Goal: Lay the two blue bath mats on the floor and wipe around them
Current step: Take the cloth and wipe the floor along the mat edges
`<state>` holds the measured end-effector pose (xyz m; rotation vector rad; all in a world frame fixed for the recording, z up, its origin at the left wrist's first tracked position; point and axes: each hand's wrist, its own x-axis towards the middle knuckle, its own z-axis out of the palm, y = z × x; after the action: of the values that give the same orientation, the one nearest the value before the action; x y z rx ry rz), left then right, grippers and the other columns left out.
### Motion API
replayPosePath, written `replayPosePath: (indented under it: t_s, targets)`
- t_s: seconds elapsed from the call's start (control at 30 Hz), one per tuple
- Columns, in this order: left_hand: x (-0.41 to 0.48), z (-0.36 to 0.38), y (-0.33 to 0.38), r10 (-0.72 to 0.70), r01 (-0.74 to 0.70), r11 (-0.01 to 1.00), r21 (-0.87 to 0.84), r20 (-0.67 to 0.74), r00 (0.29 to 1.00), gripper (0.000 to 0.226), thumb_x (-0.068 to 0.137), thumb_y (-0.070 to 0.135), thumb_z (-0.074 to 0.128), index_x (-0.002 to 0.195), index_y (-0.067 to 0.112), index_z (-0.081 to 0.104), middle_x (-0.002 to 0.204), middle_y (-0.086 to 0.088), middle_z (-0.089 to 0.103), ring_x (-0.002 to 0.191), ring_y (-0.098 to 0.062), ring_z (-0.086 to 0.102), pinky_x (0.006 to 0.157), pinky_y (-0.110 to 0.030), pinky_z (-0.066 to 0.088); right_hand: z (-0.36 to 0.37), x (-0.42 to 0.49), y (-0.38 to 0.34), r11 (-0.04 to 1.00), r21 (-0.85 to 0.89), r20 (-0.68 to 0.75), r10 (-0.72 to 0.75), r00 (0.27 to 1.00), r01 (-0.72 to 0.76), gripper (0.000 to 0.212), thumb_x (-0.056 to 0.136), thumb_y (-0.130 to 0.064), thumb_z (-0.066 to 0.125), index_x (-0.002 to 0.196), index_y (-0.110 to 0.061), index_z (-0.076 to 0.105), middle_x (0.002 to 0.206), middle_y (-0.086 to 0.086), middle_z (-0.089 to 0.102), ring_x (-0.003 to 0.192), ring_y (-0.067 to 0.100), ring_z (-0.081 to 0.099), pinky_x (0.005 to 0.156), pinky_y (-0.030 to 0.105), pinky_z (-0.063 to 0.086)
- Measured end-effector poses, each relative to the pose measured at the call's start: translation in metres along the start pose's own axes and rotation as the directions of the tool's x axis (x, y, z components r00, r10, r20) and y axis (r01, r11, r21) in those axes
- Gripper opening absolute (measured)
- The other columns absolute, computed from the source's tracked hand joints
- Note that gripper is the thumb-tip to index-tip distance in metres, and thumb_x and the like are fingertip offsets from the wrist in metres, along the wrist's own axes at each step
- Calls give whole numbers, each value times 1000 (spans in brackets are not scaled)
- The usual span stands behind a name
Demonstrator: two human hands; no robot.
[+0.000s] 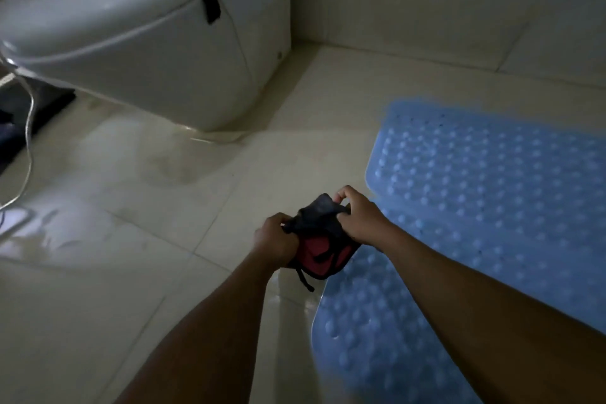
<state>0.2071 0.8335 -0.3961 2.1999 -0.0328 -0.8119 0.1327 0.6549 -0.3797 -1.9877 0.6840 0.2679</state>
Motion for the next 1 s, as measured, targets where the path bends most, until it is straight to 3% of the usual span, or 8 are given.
replayPosePath:
  t_s: [0.1, 0.27, 0.4, 0.57, 0.7, 0.8, 0.93, 1.0]
  targets:
    - [8, 13, -40, -21, 22, 1000, 14, -31, 999, 22, 74, 19, 56, 92, 27, 65, 97, -17, 72, 89, -36, 71, 77, -53, 63, 36, 7, 26, 1000, -13, -31, -20, 999, 20, 24, 90, -9, 43, 102, -28, 52, 82, 8, 59, 70, 23, 55, 62, 35, 47]
    - [-21, 17, -74, -35, 41, 986, 160, -42, 999, 25, 85, 8, 54, 106, 15, 65, 97, -14, 70, 87, -28, 67, 66, -35, 57, 77, -8, 42, 994, -87, -15, -68, 998, 66, 26, 90, -10, 44, 99, -33, 51, 86, 6, 66, 75, 25, 62, 71, 41, 55]
    - [-34, 21, -100, -43, 40, 950, 311, 4, 999, 25, 84, 17, 52, 106, 12, 60, 96, -12, 67, 79, -30, 70, 64, -42, 63, 97, -11, 49, 968, -199, 29, -150, 988, 153, 20, 93, -15, 50, 103, -33, 50, 86, 0, 65, 76, 22, 62, 72, 39, 54]
    - [-55, 31, -120, 59, -7, 673, 739, -44, 997, 46, 89, 41, 55, 129, 20, 49, 126, -6, 55, 116, -27, 53, 90, -38, 46, 117, -17, 63, 886, -374, 0, -294, 956, 272, 15, 94, -27, 55, 109, -26, 55, 103, -5, 65, 99, 23, 55, 81, 39, 49]
    - [-53, 34, -124, 343, -265, 584, 767, 62, 937, 70, 95, 42, 43, 158, 23, 21, 166, -11, 15, 154, -30, 11, 124, -40, 10, 117, -13, 87, 838, -516, -228, -337, 913, 180, 27, 92, -32, 55, 116, -23, 63, 124, -3, 65, 115, 28, 52, 89, 43, 45]
    - [-35, 51, -128, 463, -456, 484, 747, 224, 858, 68, 102, 53, 20, 163, 25, 6, 170, -7, -10, 156, -26, -14, 121, -38, -16, 110, -8, 111, 804, -593, -314, -276, 908, 39, 45, 94, -31, 53, 137, -18, 53, 150, 7, 50, 138, 34, 41, 104, 50, 41]
    - [-24, 81, -151, 451, -509, 492, 706, 293, 843, 78, 98, 63, 2, 162, 20, 9, 170, -6, -3, 156, -28, -9, 127, -49, 2, 108, -4, 140, 778, -625, -238, -115, 964, -62, 60, 103, -41, 33, 159, -24, 20, 170, 3, 7, 157, 28, 1, 123, 55, 11]
    - [-21, 86, -160, 471, -501, 489, 714, 267, 841, 74, 100, 62, -1, 161, 20, 10, 170, -7, 2, 156, -30, -5, 126, -51, 6, 112, -5, 152, 768, -639, -245, -146, 959, -47, 59, 103, -44, 28, 159, -26, 18, 170, 2, 4, 157, 27, 0, 123, 59, 10]
